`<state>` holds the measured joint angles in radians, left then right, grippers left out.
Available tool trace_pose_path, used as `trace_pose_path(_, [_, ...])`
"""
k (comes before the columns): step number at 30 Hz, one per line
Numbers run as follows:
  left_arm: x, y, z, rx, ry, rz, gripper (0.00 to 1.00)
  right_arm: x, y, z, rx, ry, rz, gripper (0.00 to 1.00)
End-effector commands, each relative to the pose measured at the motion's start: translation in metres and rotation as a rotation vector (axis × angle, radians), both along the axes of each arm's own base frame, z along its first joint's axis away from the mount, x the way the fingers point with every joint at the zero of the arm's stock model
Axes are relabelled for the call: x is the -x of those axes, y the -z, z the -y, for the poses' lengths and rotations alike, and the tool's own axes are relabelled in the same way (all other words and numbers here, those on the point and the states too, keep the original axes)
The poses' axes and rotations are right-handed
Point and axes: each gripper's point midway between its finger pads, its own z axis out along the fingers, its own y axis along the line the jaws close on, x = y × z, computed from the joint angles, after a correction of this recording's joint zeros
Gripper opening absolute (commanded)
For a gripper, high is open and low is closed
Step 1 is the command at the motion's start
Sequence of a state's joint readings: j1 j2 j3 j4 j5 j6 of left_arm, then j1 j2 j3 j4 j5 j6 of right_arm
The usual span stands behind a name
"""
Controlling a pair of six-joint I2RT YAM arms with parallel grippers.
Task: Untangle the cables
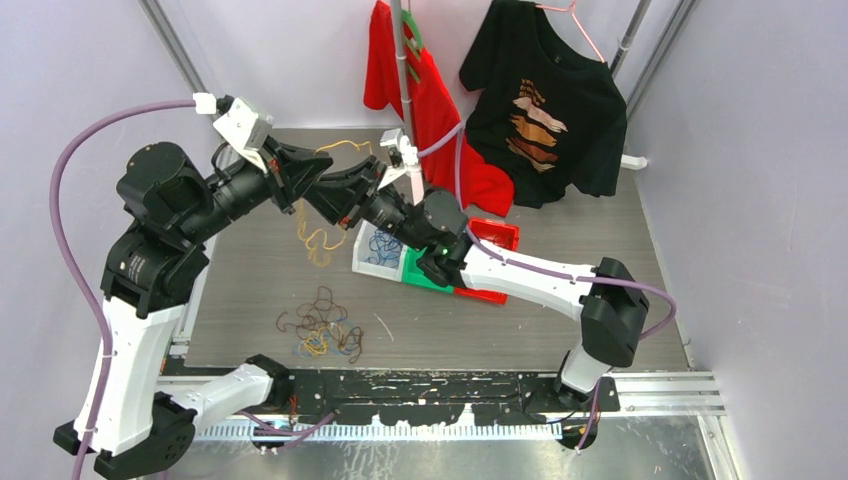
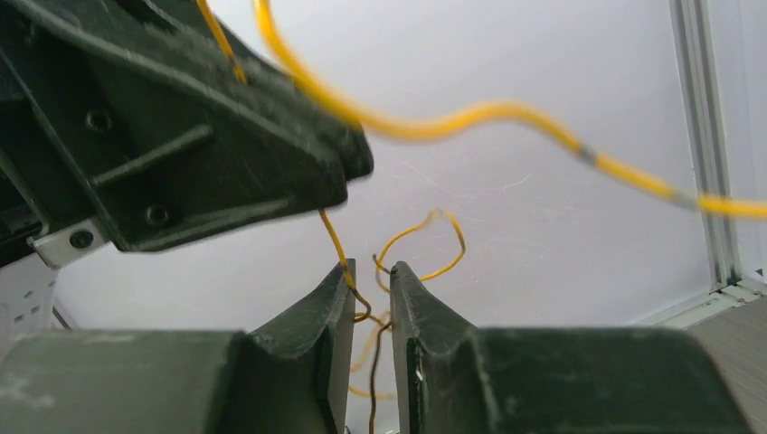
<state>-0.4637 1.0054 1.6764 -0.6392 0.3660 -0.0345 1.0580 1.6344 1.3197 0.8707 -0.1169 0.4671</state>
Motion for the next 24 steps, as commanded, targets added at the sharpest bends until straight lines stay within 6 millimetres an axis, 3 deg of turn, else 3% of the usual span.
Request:
trace_pose_path(1, [0.007, -0.045, -0.002, 0.055, 0.01, 0.125, 0.0, 0.007, 0.007, -0.008, -0.019, -0.031, -0.004, 0.26])
trace_pose_path(10, [0.009, -0.063, -0.001, 0.069, 0.02, 0.159, 0.0, 0.007, 0.047, -0.037, 0.069, -0.069, -0.039, 0.28])
trace_pose_path(24, [0.022, -0.153, -0.022, 0.1, -0.059, 0.454, 0.0, -0.014, 0.133, -0.042, 0.18, 0.055, -0.12, 0.27])
